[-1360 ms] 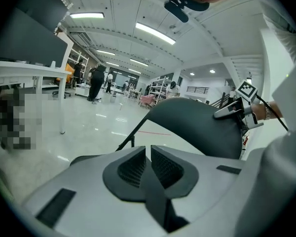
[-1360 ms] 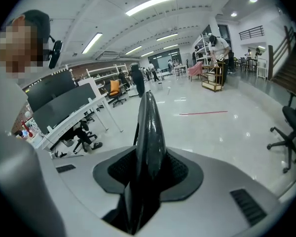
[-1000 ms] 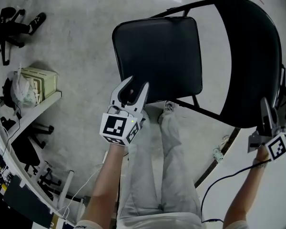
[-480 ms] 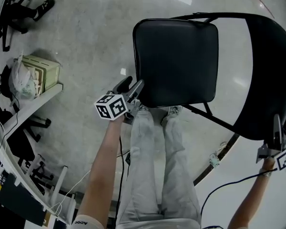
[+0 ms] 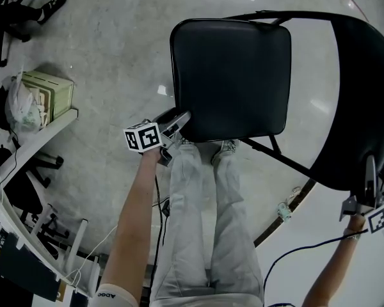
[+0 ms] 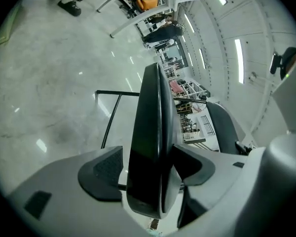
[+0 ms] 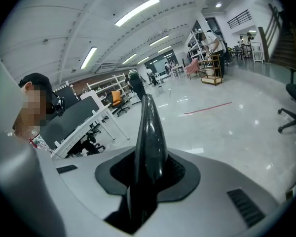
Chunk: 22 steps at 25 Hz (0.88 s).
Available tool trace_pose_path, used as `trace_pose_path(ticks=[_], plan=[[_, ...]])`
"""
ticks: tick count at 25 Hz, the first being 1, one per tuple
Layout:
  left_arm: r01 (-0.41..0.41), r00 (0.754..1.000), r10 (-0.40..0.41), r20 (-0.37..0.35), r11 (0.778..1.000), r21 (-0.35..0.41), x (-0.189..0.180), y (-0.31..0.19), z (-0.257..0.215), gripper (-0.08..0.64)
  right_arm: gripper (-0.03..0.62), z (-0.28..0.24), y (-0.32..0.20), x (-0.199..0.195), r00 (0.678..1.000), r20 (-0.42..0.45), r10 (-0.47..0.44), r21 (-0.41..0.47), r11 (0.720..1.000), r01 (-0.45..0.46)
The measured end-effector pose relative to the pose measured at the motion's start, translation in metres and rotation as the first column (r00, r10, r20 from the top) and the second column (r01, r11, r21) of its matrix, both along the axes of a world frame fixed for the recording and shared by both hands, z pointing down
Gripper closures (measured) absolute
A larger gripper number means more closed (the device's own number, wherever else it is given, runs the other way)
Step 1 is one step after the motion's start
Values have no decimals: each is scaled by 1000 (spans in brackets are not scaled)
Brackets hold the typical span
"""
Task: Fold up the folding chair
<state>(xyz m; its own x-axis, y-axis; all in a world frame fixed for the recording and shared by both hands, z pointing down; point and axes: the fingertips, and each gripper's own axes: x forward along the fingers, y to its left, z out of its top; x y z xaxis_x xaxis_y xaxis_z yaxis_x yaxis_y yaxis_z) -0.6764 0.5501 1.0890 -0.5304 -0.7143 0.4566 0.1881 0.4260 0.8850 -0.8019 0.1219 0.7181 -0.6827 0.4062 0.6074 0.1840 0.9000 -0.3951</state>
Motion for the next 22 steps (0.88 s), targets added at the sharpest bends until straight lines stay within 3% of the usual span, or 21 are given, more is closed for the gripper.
trace_pose_path(ticks=[4,11,22], plan=[[13,1000,-13,-6,999,50,-3,-4,2,255,492,0,3,-1,1000,4,-21,-25,999,21],[13,999,-12,-40,999,44,-2,-12,0,255,497,3,2,-4,996,46,-76,-67,995,79],[-33,998,34,-51,999,13,-5,-51,-31,255,497,6,-58,-23,994,57,-95,-144,984,102]])
